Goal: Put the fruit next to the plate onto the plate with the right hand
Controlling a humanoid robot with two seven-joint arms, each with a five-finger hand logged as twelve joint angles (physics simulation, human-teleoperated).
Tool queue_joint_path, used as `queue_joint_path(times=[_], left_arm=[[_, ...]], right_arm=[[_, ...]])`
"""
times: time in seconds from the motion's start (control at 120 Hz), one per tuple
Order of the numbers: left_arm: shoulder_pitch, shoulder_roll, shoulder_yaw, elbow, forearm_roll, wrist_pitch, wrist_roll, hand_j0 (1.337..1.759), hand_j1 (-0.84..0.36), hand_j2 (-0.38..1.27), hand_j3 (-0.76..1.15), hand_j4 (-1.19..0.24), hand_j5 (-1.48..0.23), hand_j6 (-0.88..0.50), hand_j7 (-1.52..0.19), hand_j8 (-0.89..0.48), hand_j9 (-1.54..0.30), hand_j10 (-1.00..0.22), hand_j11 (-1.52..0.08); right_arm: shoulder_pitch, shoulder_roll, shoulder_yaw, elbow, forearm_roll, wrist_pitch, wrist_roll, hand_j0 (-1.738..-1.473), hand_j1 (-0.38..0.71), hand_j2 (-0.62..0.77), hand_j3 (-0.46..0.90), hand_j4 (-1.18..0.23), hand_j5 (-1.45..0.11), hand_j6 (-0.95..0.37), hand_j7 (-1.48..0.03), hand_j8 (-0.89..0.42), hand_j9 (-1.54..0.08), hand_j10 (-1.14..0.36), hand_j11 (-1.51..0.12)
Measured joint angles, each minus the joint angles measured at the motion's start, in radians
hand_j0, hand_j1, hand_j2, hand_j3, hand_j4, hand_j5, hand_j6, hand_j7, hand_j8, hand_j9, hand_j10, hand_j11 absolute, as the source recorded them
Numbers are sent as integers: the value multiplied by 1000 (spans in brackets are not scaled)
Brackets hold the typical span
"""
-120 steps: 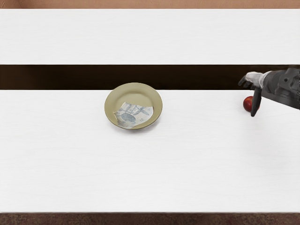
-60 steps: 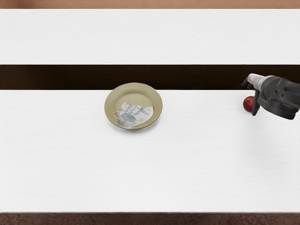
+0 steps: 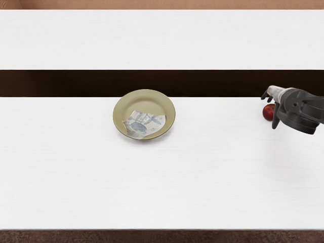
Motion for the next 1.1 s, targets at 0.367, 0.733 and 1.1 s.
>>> queue_joint_path(times=[0.367,0.733,1.1], left_arm=[[0,0,0,0,0,0,0,1658,349,0,0,0,0,0,0,0,0,0,0],[0,0,0,0,0,0,0,1658,349,0,0,0,0,0,0,0,0,0,0],[0,0,0,0,0,0,0,1658,349,0,0,0,0,0,0,0,0,0,0]], right_arm=[[-20,15,-4,-23,0,-64,0,-1658,53,-65,0,-339,-438,-340,-437,-339,-438,-338,-437],[-38,66,-4,-65,1,-96,0,-1658,74,-68,0,-356,-461,-357,-460,-357,-461,-356,-461],[-35,70,5,-54,10,-97,0,-1658,179,-57,0,-449,-583,-450,-582,-450,-583,-449,-582]])
